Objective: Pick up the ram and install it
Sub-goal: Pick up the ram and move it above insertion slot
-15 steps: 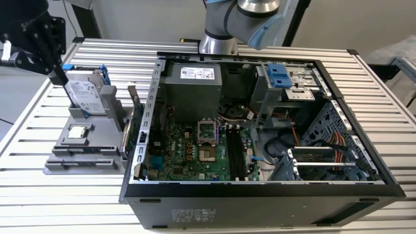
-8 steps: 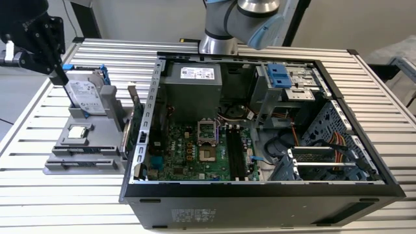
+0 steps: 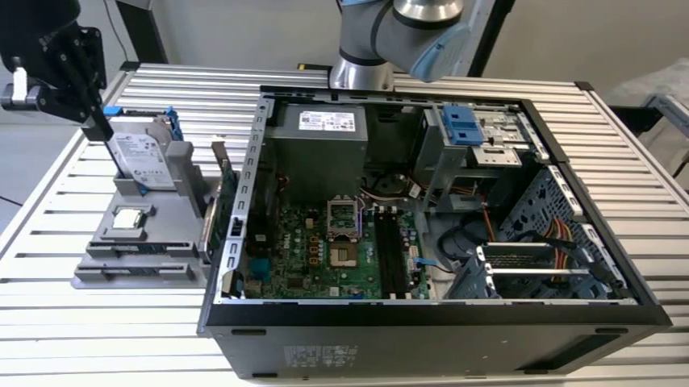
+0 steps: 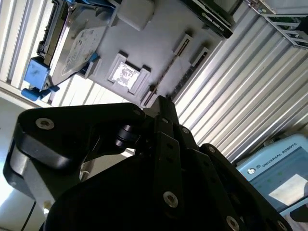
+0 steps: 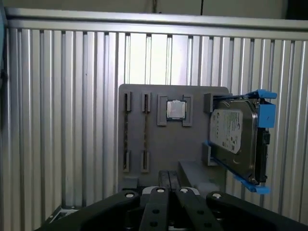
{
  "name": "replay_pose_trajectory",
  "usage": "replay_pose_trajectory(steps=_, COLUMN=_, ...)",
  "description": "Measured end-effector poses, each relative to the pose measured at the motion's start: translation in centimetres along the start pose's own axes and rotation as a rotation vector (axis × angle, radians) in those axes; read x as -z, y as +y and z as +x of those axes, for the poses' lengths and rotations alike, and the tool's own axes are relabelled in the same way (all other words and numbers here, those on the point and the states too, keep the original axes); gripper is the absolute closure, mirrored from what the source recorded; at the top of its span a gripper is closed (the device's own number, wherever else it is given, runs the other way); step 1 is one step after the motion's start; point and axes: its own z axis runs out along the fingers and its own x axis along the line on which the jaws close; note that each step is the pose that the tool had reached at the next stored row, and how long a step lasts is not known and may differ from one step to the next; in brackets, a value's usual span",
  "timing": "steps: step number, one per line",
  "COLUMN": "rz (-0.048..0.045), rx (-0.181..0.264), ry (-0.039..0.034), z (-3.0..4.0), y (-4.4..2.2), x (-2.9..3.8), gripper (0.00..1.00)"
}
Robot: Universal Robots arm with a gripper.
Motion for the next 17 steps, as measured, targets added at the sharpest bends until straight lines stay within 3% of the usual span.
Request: replay_pose_trajectory(steps=17, rz=0.0002, rx=-0.011, ry=0.0000, z=0.88, y=0.06, x=-0.24, gripper=1.00)
